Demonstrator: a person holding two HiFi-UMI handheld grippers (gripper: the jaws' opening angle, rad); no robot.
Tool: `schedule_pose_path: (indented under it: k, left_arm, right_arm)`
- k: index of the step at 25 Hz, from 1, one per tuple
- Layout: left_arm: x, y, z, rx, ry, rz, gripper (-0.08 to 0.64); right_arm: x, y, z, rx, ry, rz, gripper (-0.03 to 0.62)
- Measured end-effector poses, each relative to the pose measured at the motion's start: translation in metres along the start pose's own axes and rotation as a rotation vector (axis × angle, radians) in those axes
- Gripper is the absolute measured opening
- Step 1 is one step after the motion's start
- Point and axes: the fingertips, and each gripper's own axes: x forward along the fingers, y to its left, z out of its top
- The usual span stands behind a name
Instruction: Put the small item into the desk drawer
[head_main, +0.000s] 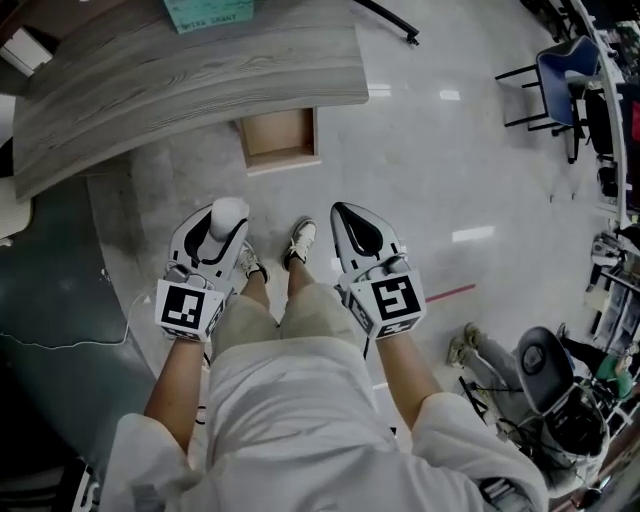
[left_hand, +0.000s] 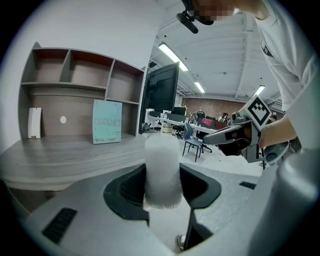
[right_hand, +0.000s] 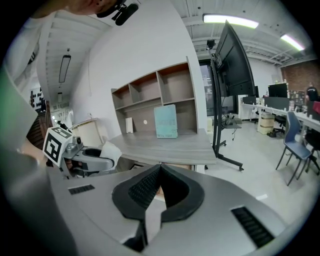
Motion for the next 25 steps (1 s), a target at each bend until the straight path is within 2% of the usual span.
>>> schedule_pose_path:
  k: [8, 19, 25]
  left_arm:
    - [0.037, 0.002, -0.025, 0.038, 0.041, -0.011, 0.187]
    - [0.084, 0.016, -0.05, 0.089, 0.094, 0.002, 0.187]
    - [0.113, 0.03, -0.054, 0.139, 0.145, -0.013, 0.187]
  right_arm:
    - [0.024, -0.022, -0.032, 0.02, 0.013, 0.0, -0.002]
    - [0.051, -0.035, -0.056, 0.036, 0.026, 0.026, -0.002]
    - [0.065, -0.044, -0.051, 0.041, 0.032, 0.042, -0.002]
